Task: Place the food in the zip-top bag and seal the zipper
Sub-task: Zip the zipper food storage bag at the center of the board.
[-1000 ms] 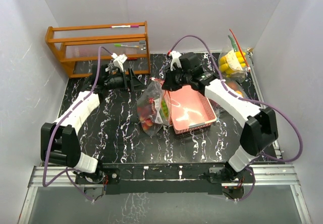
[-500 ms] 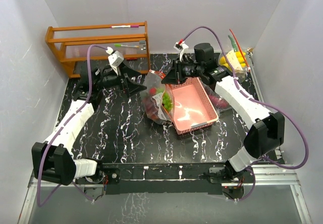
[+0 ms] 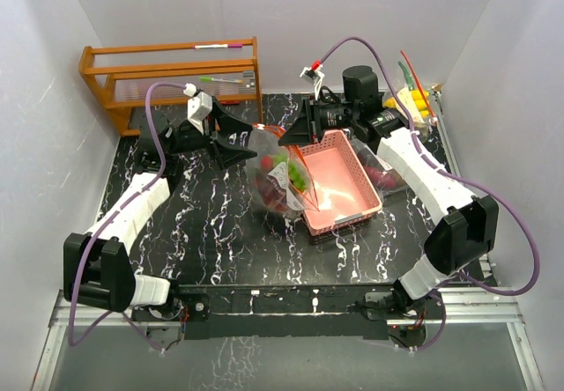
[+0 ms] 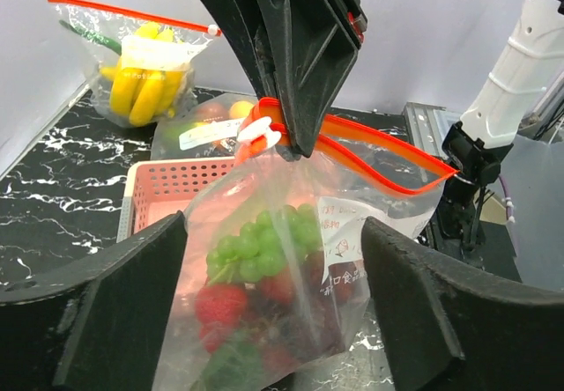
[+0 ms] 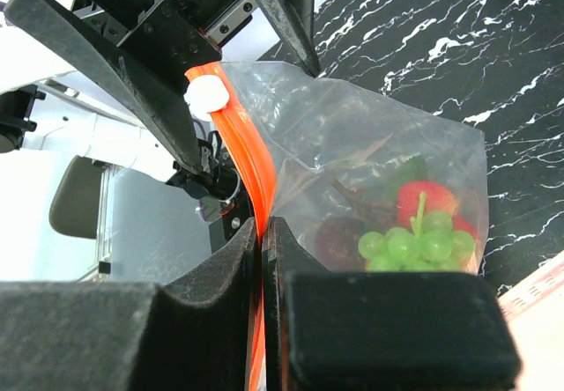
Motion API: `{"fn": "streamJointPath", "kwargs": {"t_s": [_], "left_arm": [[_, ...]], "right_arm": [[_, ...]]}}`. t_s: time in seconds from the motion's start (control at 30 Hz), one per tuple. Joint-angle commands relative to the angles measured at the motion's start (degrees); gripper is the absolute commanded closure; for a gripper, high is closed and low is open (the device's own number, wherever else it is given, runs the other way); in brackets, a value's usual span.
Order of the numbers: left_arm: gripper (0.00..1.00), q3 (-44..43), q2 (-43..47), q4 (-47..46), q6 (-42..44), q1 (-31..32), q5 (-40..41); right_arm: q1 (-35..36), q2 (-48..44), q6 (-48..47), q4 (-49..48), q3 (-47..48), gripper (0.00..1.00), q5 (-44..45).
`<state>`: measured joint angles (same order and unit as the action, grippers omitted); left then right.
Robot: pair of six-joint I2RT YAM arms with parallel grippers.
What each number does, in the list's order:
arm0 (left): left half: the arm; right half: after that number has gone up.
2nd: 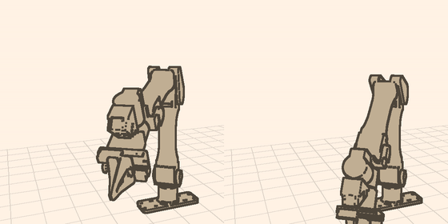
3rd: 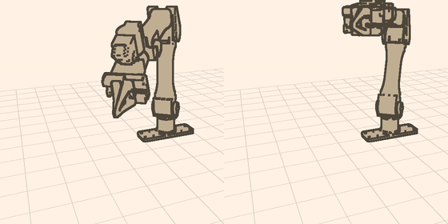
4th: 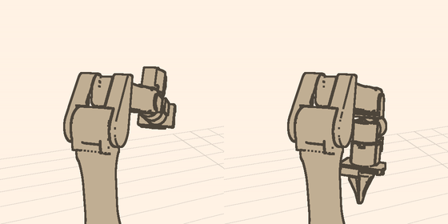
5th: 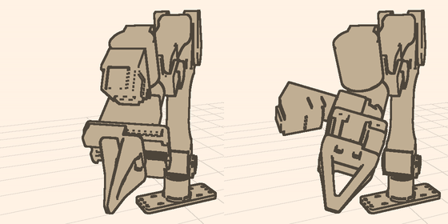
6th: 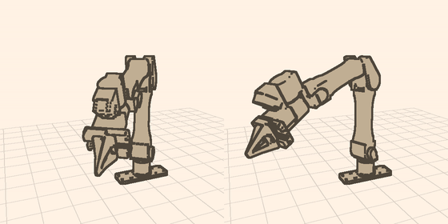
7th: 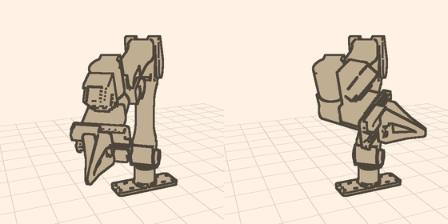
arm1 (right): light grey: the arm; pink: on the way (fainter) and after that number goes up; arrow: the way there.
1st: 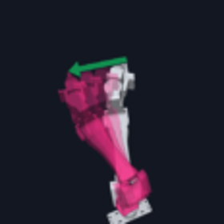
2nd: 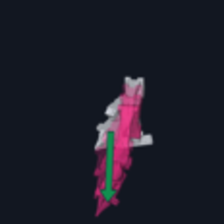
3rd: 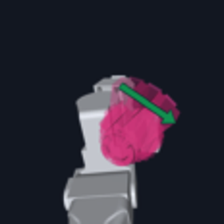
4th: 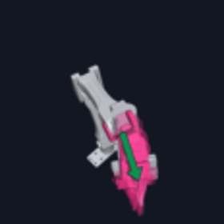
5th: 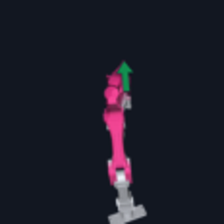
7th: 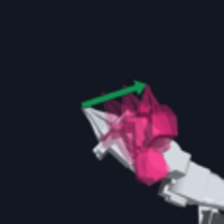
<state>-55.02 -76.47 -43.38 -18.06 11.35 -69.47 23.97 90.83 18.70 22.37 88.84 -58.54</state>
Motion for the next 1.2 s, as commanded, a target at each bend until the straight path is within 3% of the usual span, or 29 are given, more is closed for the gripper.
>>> {"fn": "streamJointPath", "kwargs": {"t_s": [0.0, 0.27, 0.47, 0.83, 1.03, 1.17], "left_arm": [[0.28, -2.6, 0.71, -2.21, -0.08, 0.14, -1.85], [0.3, -2.7, 0.88, -1.77, 2.08, 0.38, 1.81], [0.28, -6.84, 1.14, 11.93, 11.6, 0.4, 3.7], [0.34, -5.18, -1.27, -2.36, 1.96, 0.72, 1.91], [0.4, -7.5, -1.67, 2.04, 5.03, 2.14, 2.02], [0.43, -7.48, -3.14, -0.18, 3.76, 2.33, 2.13]], "right_arm": [[-0.24, -0.74, 0.77, -3.28, 3.21, 0.92, -3.21], [-0.25, -0.88, 0.82, -3.18, 3.1, 0.92, -5.33], [-0.24, -1.7, 0.1, -2.14, 2.81, 0.92, -5.0], [-0.15, -1.68, 2.19, -4.44, 2.65, 0.92, -7.15], [0.33, -1.44, 2.62, -4.8, 2.73, 0.92, -7.63], [0.44, -1.31, 2.53, -4.63, 2.57, 0.92, -7.48]]}}
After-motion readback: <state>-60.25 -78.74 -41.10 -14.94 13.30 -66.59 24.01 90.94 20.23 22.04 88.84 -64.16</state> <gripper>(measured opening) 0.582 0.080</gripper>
